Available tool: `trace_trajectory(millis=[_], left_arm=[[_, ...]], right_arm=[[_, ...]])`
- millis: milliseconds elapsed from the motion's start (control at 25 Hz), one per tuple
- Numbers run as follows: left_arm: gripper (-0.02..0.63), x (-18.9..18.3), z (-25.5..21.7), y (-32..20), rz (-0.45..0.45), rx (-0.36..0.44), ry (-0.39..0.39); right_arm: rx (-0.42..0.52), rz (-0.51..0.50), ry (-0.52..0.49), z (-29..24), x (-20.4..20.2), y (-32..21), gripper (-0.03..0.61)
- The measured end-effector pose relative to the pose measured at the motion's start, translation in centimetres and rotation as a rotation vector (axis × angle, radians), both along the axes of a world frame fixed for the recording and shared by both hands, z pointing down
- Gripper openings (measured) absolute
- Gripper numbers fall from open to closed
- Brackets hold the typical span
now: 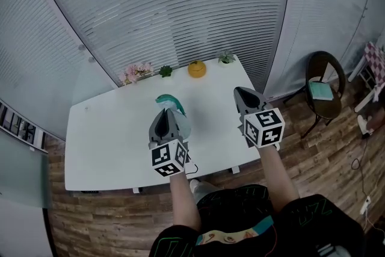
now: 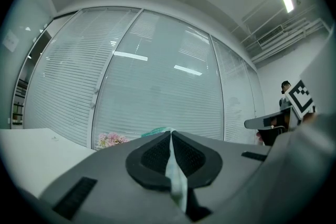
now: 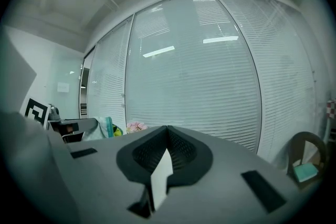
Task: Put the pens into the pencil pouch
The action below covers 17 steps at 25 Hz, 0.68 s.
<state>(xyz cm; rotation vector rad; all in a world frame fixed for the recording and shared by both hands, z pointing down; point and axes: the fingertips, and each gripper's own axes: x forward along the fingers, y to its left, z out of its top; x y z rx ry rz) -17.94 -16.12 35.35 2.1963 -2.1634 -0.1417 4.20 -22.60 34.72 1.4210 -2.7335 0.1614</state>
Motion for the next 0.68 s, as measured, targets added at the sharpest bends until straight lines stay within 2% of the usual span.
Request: trace_trajectory(millis=[280, 680], left_arm=[[0.003, -0.03, 0.26, -0.21, 0.014, -0.007, -0.007], [0.003, -0.43, -0.11, -0.50, 0.044, -0.004, 0.031]], right_arm=[[0.008, 0.008, -0.001, 0.05, 0.03, -0.17, 0.003], [0.010, 0.000, 0.000, 0.14, -0.57, -0.17, 0.003]])
